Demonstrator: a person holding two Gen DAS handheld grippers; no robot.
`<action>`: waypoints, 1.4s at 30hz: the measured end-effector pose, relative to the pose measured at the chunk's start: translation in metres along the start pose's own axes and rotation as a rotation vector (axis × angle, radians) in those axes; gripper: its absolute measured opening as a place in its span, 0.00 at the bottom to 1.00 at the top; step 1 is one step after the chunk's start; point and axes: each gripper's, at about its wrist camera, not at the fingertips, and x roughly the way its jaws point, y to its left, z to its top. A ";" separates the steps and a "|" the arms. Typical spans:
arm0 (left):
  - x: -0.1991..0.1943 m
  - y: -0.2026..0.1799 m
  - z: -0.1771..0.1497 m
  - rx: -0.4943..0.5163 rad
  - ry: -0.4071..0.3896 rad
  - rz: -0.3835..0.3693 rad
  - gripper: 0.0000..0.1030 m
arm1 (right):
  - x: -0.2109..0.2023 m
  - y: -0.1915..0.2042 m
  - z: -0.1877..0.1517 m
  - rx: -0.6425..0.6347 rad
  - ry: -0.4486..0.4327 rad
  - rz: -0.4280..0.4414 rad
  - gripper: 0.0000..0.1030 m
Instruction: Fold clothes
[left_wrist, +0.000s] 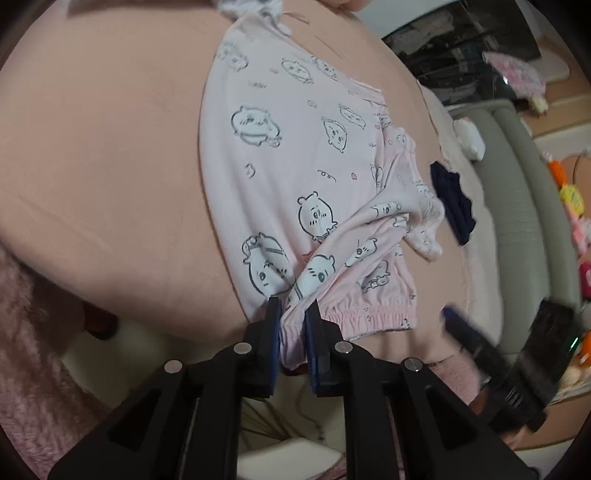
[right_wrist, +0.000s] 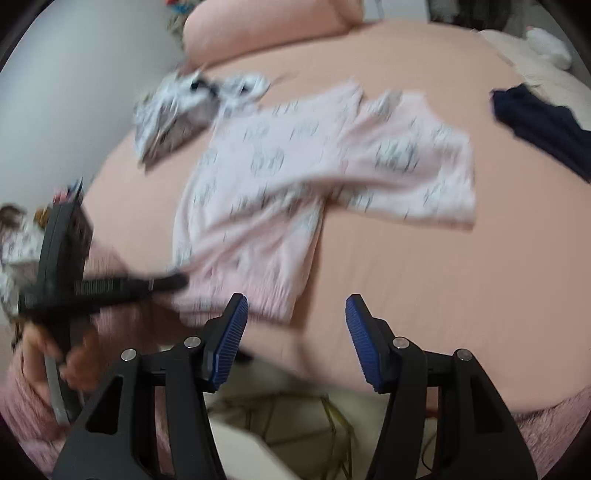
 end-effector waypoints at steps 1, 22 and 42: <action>-0.001 -0.002 0.000 0.010 -0.002 0.011 0.17 | 0.005 -0.001 0.005 0.002 -0.001 -0.012 0.56; -0.010 0.007 0.004 0.004 -0.010 -0.002 0.31 | 0.047 -0.032 0.012 0.016 0.131 0.011 0.54; 0.063 -0.157 0.059 0.484 0.057 -0.033 0.32 | 0.017 -0.136 0.036 0.324 0.015 -0.145 0.54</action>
